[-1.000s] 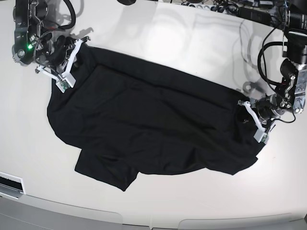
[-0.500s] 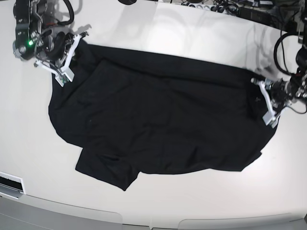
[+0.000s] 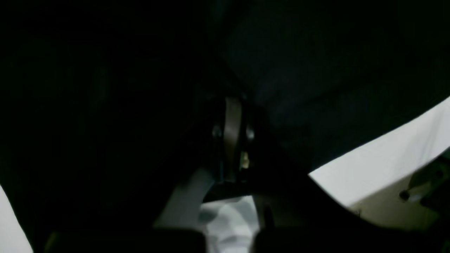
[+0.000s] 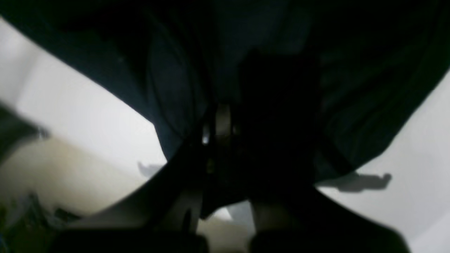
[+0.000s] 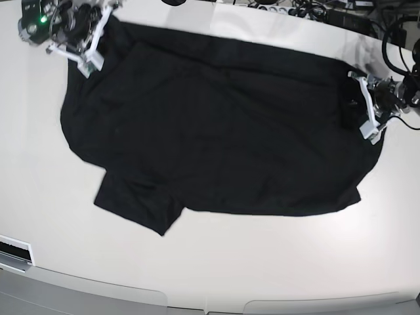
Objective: Layout the t-shirt on the table in an organized manner, then fold the t-shirt properly
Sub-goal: 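Pull the held shirt edge away from the hem with both grippers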
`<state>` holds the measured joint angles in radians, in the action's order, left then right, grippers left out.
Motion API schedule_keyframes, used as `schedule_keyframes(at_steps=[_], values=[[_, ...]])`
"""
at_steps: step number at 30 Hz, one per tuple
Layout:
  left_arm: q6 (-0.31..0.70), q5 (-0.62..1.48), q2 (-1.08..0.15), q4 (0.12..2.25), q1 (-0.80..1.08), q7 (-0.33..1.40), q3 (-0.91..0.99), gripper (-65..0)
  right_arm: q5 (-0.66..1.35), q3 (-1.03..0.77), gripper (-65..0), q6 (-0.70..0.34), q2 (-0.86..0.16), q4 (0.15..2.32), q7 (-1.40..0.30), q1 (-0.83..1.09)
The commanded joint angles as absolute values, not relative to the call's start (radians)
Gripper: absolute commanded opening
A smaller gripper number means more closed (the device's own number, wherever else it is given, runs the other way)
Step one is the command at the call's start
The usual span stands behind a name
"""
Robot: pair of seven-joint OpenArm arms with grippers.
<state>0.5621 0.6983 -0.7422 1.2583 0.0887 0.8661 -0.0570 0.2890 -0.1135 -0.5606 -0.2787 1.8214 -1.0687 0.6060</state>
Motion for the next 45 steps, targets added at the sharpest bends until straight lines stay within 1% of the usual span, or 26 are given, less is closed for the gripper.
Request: schedule_keyframes(at_steps=[1,5,10,16,21,25,27,29,31,33,39,41,43,45], values=[[0.569,0.672,-0.766,1.276,0.1,0.922,-0.059,-65.0,0.285,-0.117,-65.0,-0.564,-0.286,1.86,-1.086,0.627],[0.569,0.72,-0.808,1.336,0.155,0.96,-0.059,-65.0,0.263,-0.117,-65.0,-0.563,-0.286,1.91,-1.127,0.666],[0.569,0.772,-0.846,1.348,0.205,0.98,-0.058,-65.0,0.178,-0.117,-65.0,-0.504,-0.289,1.909,-1.119,0.662],[0.568,0.768,-0.854,1.348,0.181,0.966,-0.058,-65.0,0.186,-0.117,-65.0,-0.503,-0.288,1.909,-1.129,0.662],[0.569,0.776,-0.853,1.349,0.16,0.974,-0.058,-65.0,0.186,-0.117,-65.0,-0.478,-0.288,1.909,-1.194,0.673],[0.574,0.863,-0.853,1.349,0.16,1.047,-0.058,-65.0,0.186,-0.117,-65.0,-0.479,-0.288,1.909,-1.202,0.685],[0.602,0.876,-0.853,1.349,0.16,1.074,-0.058,-65.0,0.186,-0.117,-65.0,-0.478,-0.288,1.909,-1.206,0.685],[0.607,0.872,-0.854,1.348,0.16,1.078,-0.058,-65.0,0.206,-0.117,-65.0,-0.478,-0.288,1.909,-1.229,0.685],[0.607,0.874,-0.856,1.349,0.16,1.075,-0.058,-65.0,0.266,-0.117,-65.0,-0.481,-0.288,1.91,-1.292,0.685],[0.607,0.874,-0.856,1.349,0.154,1.07,-0.058,-65.0,0.31,-0.117,-65.0,-0.499,-0.289,1.928,-1.315,0.685],[0.607,0.878,-0.855,1.349,0.135,1.07,-0.058,-65.0,0.314,-0.119,-65.0,-0.496,-0.289,2.138,-1.273,0.685],[0.607,0.878,-0.852,1.349,0.135,1.07,-0.058,-65.0,0.315,-0.118,-65.0,-0.485,-0.288,2.194,-1.196,0.685],[0.607,0.886,-0.85,1.349,0.135,1.07,-0.058,-65.0,0.319,-0.118,-65.0,-0.476,-0.287,2.194,-1.074,0.685],[0.607,0.897,-0.85,1.348,0.135,1.071,-0.058,-65.0,0.318,-0.118,-65.0,-0.476,-0.277,2.172,-1.006,0.681]])
